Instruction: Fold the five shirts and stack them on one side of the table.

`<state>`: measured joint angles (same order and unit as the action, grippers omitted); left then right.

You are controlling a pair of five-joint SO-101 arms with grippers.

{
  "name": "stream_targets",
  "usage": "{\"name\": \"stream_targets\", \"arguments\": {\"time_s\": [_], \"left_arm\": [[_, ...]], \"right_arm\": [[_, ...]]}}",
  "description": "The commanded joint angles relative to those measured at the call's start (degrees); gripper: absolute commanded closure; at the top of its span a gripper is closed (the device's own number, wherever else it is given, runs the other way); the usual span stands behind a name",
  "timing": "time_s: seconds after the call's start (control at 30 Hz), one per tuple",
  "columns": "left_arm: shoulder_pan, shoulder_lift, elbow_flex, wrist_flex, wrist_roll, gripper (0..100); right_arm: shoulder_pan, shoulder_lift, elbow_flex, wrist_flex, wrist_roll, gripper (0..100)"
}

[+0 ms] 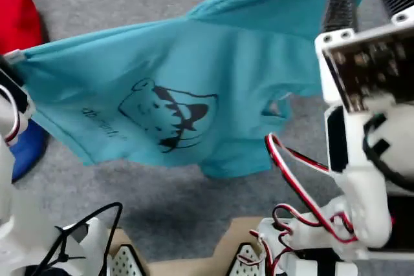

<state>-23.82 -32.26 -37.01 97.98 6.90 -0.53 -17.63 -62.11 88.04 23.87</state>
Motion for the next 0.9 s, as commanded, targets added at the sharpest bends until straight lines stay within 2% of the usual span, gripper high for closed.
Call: {"name": "stream_targets", "arguments": {"time_s": [0.0, 0.17, 0.43, 0.87], "left_arm": [[-0.53, 0.57, -1.49, -1.41, 0.00, 98], [3.52, 0.04, 1.49, -1.14, 0.00, 98], [3.25, -0.92, 1.58, -0.88, 0.00, 98], [3.69, -13.76, 8.35, 0.00, -1.67, 98]], "right_arm": [[0.13, -0.22, 3.30, 6.07, 0.18, 99.3], [0.13, -0.40, 4.18, 8.26, -0.44, 99.3], [0.13, -4.44, -3.47, 6.15, -1.93, 99.3], [0.13, -11.82, -9.98, 1.85, -1.93, 99.3]]}}
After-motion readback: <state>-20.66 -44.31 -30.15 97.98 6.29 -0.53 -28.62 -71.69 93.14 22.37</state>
